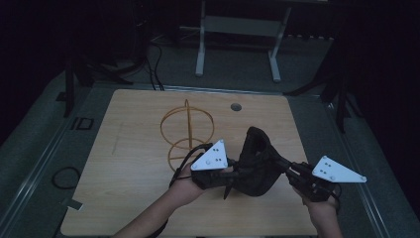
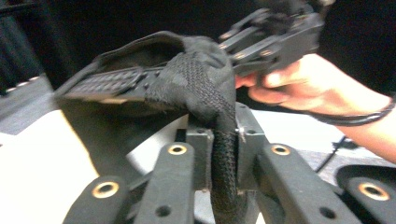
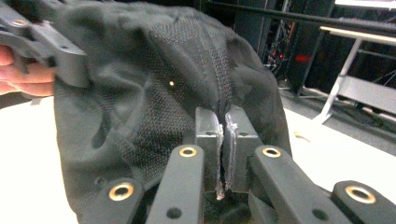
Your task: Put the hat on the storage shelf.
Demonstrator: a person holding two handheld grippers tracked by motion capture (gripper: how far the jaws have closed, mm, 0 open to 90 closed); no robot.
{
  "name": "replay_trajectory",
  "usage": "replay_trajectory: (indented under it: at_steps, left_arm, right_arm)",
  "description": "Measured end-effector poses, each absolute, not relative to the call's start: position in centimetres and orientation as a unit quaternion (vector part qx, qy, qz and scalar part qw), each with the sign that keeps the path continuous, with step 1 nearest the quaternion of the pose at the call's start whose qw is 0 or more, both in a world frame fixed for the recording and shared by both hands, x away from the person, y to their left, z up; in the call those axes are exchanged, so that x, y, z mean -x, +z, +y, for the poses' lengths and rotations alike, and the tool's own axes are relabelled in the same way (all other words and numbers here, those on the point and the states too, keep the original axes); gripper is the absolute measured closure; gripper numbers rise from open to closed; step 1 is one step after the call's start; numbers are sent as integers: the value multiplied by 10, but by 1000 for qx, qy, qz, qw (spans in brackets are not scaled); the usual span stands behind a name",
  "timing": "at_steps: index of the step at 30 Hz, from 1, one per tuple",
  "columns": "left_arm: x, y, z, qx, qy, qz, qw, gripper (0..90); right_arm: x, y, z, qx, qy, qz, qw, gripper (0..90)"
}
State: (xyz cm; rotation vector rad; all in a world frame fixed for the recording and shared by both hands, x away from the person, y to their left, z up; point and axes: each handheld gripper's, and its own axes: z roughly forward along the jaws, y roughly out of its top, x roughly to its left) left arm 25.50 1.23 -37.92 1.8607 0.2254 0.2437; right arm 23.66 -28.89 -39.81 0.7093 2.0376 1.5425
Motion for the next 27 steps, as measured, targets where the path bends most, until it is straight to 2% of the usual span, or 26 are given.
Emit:
replay_trajectory:
  at_steps: [4, 5, 6, 8, 11, 15, 19, 27]
  left_arm:
    - [-258, -378, 19, -795, 119, 126, 581, 614]
    - [-258, -377, 21, -794, 120, 131, 581, 614]
    - [-259, -376, 23, -794, 127, 141, 578, 516]
    - [-260, -374, 29, -792, 127, 150, 578, 501]
    - [-260, -371, 38, -795, 133, 169, 568, 418]
    - [-261, -370, 55, -790, 144, 201, 561, 355]
    - [-261, -370, 72, -791, 152, 229, 546, 180]
    - [-255, -371, 110, -768, 188, 260, 555, 120]
  right_arm:
    - [-234, -391, -292, -250, 569, 743, 251, 860]
    - [-234, -391, -292, -250, 569, 743, 251, 860]
    - [-234, -388, -293, -247, 565, 745, 255, 861]
    - [-234, -386, -294, -246, 566, 743, 257, 861]
    - [-234, -380, -296, -245, 567, 743, 258, 862]
    - [-235, -375, -299, -244, 569, 740, 261, 861]
    - [-238, -363, -301, -243, 570, 738, 268, 861]
    - [-250, -345, -298, -237, 568, 736, 283, 860]
